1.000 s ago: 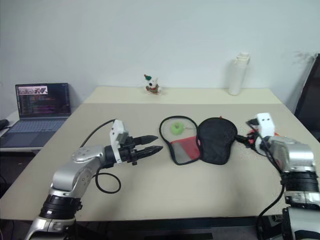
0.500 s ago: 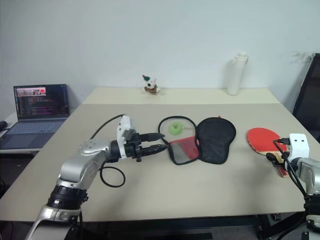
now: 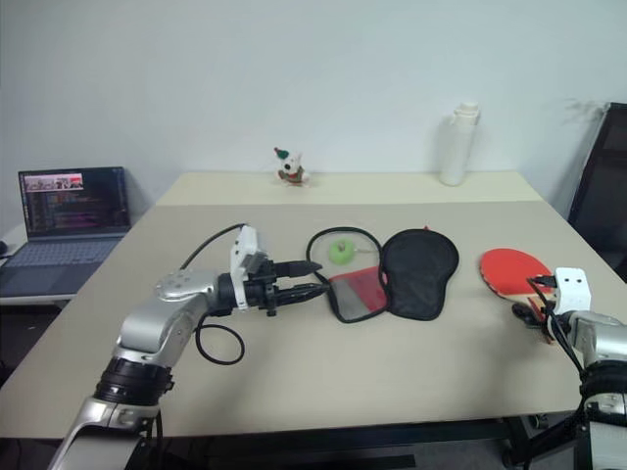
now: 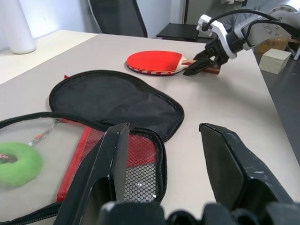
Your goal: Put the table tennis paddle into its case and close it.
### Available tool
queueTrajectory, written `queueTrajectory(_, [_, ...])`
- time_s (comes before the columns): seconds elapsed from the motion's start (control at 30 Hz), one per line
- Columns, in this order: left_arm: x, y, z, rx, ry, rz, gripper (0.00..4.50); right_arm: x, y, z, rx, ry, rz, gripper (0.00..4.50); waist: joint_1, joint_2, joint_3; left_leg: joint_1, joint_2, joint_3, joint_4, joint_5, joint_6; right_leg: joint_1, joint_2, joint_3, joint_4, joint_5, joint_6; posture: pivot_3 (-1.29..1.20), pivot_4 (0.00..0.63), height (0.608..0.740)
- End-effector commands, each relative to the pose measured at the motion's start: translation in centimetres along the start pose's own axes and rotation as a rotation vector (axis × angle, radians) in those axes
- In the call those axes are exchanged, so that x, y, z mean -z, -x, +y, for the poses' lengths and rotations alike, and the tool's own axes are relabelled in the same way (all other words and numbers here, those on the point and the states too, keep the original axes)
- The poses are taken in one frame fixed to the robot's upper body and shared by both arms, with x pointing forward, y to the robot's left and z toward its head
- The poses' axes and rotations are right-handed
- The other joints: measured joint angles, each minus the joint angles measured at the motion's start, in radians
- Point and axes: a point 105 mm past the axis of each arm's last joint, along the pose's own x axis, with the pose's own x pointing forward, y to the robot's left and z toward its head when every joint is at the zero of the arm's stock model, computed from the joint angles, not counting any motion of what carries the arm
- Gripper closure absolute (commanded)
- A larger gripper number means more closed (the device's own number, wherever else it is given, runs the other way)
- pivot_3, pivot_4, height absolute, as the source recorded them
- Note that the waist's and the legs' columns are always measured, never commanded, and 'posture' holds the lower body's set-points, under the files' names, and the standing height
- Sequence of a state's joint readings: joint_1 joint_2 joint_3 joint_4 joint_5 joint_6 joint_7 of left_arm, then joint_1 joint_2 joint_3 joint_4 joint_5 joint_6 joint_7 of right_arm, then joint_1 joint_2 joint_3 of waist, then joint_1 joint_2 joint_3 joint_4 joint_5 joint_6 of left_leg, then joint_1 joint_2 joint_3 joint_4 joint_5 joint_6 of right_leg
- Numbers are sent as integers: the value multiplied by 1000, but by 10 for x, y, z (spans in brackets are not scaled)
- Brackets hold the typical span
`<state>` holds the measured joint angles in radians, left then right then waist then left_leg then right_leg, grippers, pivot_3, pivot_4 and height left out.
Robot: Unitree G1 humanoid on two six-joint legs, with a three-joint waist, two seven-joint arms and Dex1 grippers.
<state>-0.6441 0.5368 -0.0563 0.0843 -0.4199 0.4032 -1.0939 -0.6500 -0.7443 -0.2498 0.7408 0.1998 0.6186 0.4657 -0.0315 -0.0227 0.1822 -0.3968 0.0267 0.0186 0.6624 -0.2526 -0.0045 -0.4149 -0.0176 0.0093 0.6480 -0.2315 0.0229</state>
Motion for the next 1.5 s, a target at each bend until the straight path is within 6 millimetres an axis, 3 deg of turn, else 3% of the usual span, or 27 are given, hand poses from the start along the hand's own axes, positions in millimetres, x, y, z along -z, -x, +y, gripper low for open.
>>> queueTrajectory(0.03, [-14, 6, 1, -13, -63, -16, 1916, 5, -3, -7, 31, 25, 18, 889, 0, 0, 0, 1, 0, 2, 0, 0, 0, 0, 0, 1, 0, 0, 1, 0, 150, 740])
queueTrajectory(0.3, [-6, 17, -2, -53, -46, -1, 1916, -6, -3, -5, 45, -2, -39, 3397, 1, -1, 0, 2, -1, 9, 1, 0, 0, 0, -2, 6, -3, 4, 6, 0, 150, 740])
queueTrajectory(0.5, [1, 31, -5, -92, -25, 19, 1916, -59, 18, 18, 23, -22, -227, 3405, 2, 0, 0, -2, -1, 9, 1, 0, 0, -7, -2, 9, 0, 4, 7, 0, 150, 740])
queueTrajectory(0.63, [3, 34, -6, -103, -18, 26, 1916, -91, 35, 64, -48, -60, -355, 3405, -3, 1, 1, -3, 1, 10, 0, 0, 0, -9, -1, 10, 0, 4, 7, 0, 150, 740])
queueTrajectory(0.73, [4, 32, -7, -101, -15, 26, 1916, -101, 41, 95, -96, -96, -401, 3405, -2, 1, 1, -3, 2, 9, -1, 0, 0, -9, 0, 9, 0, 4, 7, 0, 150, 740])
queueTrajectory(0.77, [4, 31, -7, -99, -15, 25, 1916, -102, 41, 102, -106, -102, -405, 3405, 0, 1, 1, -3, 2, 9, -1, 0, 0, -9, 0, 9, 0, 4, 7, 0, 150, 740])
queueTrajectory(0.9, [2, 22, -11, -61, -26, 20, 1916, -95, 34, 164, -215, -183, -375, 3405, 2, 1, 1, -3, 1, 9, 0, 0, 0, -8, -1, 9, 0, 5, 6, 0, 150, 740])
queueTrajectory(1.03, [1, 19, -11, -56, -25, 11, 1916, -85, 24, 189, -223, -210, -343, 3405, 5, 1, 1, -5, 0, 9, 0, 0, 0, -10, -1, 8, -1, 7, 2, 0, 150, 740])
queueTrajectory(1.13, [1, 18, -11, -56, -26, 9, 1916, -82, 16, 199, -224, -224, -330, 3405, 5, 1, 1, -5, 0, 9, 0, 0, 0, -10, -2, 8, -1, 7, 2, 0, 150, 740])
queueTrajectory(1.5, [0, 18, -12, -61, -22, 2, 1916, -65, -13, 208, -180, -235, -272, 3405, -1, 1, 1, -4, 1, 9, -1, 0, 0, -10, -1, 9, 0, 7, 2, 0, 150, 740])
